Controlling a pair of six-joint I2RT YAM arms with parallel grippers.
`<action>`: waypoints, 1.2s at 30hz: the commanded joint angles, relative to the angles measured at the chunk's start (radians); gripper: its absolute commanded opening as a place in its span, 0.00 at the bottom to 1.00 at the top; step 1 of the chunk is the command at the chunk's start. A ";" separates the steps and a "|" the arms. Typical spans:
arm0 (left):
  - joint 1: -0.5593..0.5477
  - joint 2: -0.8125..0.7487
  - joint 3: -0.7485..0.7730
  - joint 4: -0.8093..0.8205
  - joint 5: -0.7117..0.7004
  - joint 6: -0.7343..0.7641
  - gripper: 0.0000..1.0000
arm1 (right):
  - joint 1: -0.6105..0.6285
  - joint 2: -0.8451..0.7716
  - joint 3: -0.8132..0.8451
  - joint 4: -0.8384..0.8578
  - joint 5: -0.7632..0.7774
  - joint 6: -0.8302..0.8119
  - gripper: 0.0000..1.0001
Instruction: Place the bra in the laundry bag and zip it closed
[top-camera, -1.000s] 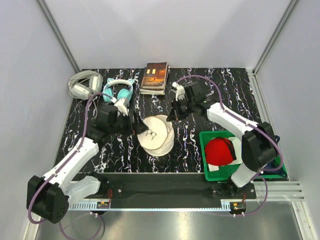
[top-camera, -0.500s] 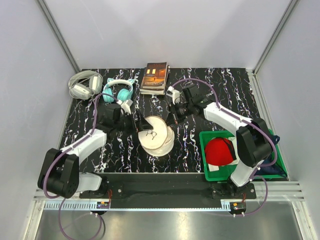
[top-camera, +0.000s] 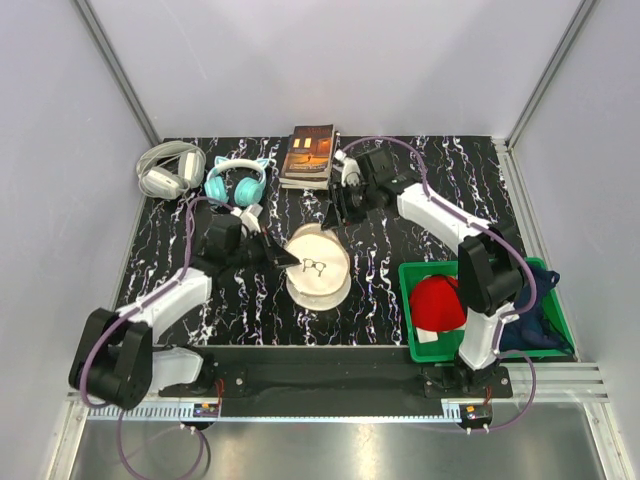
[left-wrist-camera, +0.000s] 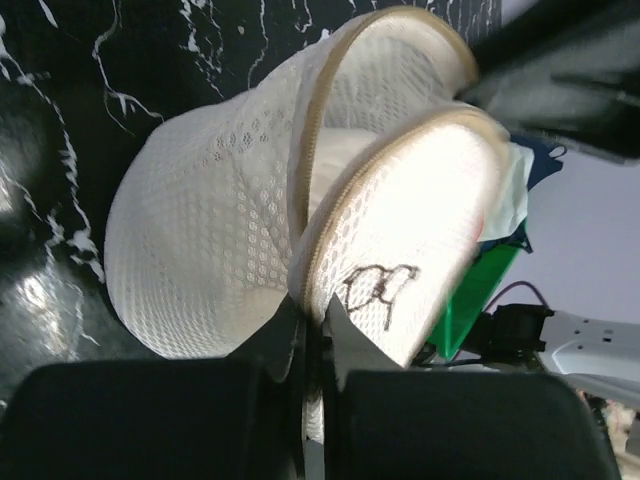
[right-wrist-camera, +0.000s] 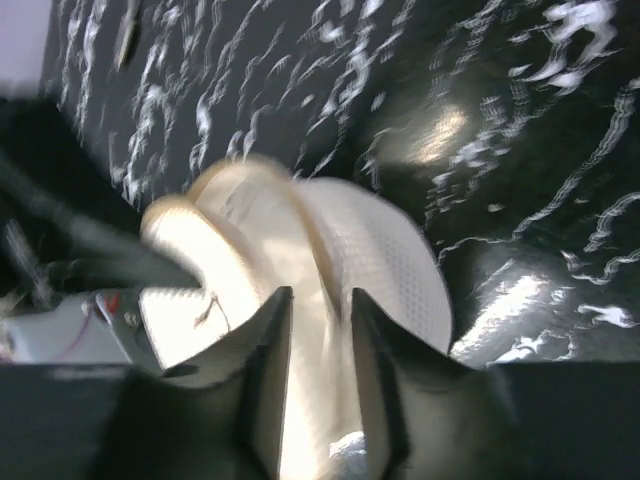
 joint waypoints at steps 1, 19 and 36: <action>-0.061 -0.144 -0.075 0.061 -0.136 -0.243 0.00 | -0.012 -0.037 0.069 -0.119 0.214 0.203 0.56; -0.300 -0.472 -0.264 -0.068 -0.636 -0.839 0.00 | 0.219 -0.743 -0.751 0.498 0.240 0.996 0.86; -0.395 -0.558 -0.299 -0.055 -0.705 -0.895 0.00 | 0.365 -0.768 -0.980 0.631 0.401 1.257 0.74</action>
